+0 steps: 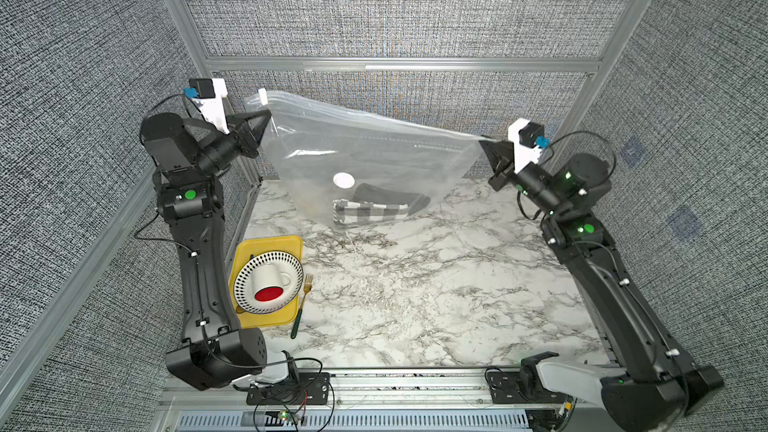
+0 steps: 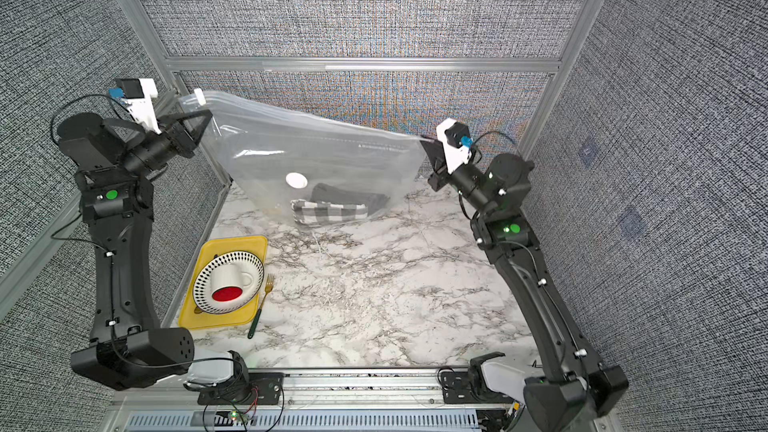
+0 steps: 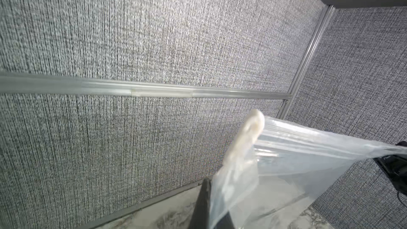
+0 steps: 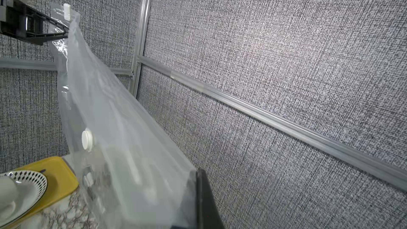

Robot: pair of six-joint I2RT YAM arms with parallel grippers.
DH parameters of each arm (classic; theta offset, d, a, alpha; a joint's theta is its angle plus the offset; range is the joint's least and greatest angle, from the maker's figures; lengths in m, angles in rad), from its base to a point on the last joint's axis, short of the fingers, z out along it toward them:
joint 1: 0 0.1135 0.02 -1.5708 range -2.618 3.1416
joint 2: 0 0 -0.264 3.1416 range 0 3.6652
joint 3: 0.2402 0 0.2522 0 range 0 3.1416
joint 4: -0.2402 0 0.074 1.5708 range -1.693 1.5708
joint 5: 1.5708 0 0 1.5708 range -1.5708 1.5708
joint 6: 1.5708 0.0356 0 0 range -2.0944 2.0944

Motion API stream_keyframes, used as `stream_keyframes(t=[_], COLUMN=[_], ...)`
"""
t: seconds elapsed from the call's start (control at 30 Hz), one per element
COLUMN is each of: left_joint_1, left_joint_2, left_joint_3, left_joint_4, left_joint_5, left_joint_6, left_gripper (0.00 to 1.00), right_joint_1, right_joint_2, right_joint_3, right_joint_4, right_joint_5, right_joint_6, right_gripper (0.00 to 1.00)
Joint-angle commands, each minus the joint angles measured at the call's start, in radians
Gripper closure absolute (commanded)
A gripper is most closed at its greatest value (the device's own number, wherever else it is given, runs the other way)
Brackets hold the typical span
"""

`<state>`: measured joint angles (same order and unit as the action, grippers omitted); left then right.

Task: Place the folded shirt into the vacuum bag
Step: Adjust the vacuum bag at the center of the board.

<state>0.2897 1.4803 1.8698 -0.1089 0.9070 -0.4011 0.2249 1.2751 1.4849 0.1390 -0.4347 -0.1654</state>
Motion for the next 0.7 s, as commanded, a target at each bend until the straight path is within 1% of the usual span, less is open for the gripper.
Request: stream_keyframes(t=[0.0, 0.07, 0.17, 0.2, 0.27, 0.3, 0.33, 0.37, 0.4, 0.43, 0.47, 0.5, 0.57, 0.67], left_joint_1=[0.015, 0.014, 0.012, 0.006, -0.006, -0.015, -0.029, -0.041, -0.054, -0.060, -0.064, -0.064, -0.066, -0.074], left_joint_2=[0.065, 0.127, 0.263, 0.323, 0.442, 0.500, 0.574, 0.618, 0.656, 0.678, 0.680, 0.673, 0.636, 0.561], left_joint_3=[0.111, 0.192, 0.327, 0.395, 0.579, 0.694, 0.809, 0.898, 0.977, 1.020, 1.020, 0.995, 0.927, 0.793], left_joint_4=[0.158, 0.220, 0.376, 0.421, 0.438, 0.421, 0.397, 0.373, 0.351, 0.350, 0.374, 0.408, 0.483, 0.595], left_joint_5=[-0.137, -0.161, -0.237, -0.264, -0.274, -0.277, -0.281, -0.292, -0.314, -0.338, -0.359, -0.378, -0.383, -0.318], left_joint_6=[-0.108, -0.179, -0.341, -0.397, -0.464, -0.483, -0.492, -0.492, -0.488, -0.492, -0.506, -0.522, -0.546, -0.585], left_gripper=[1.00, 1.00, 1.00, 1.00, 1.00, 1.00, 1.00, 1.00, 1.00, 1.00, 1.00, 1.00, 1.00, 1.00], right_joint_1=[-0.034, -0.044, -0.065, -0.077, -0.097, -0.106, -0.120, -0.135, -0.159, -0.186, -0.205, -0.221, -0.238, -0.252], right_joint_2=[0.107, 0.226, 0.441, 0.513, 0.637, 0.694, 0.735, 0.751, 0.749, 0.731, 0.712, 0.684, 0.659, 0.635], right_joint_3=[0.176, 0.346, 0.663, 0.771, 0.986, 1.092, 1.163, 1.197, 1.190, 1.148, 1.096, 1.040, 1.021, 1.039], right_joint_4=[0.054, 0.047, -0.013, -0.025, -0.051, -0.062, -0.057, -0.034, 0.011, 0.073, 0.147, 0.207, 0.238, 0.239], right_joint_5=[0.020, 0.048, 0.113, 0.120, 0.125, 0.131, 0.121, 0.117, 0.107, 0.088, 0.080, 0.077, 0.063, -0.014], right_joint_6=[0.092, 0.100, 0.115, 0.137, 0.167, 0.177, 0.191, 0.214, 0.251, 0.292, 0.328, 0.355, 0.355, 0.349], right_gripper=[1.00, 1.00, 1.00, 1.00, 1.00, 1.00, 1.00, 1.00, 1.00, 1.00, 1.00, 1.00, 1.00, 1.00])
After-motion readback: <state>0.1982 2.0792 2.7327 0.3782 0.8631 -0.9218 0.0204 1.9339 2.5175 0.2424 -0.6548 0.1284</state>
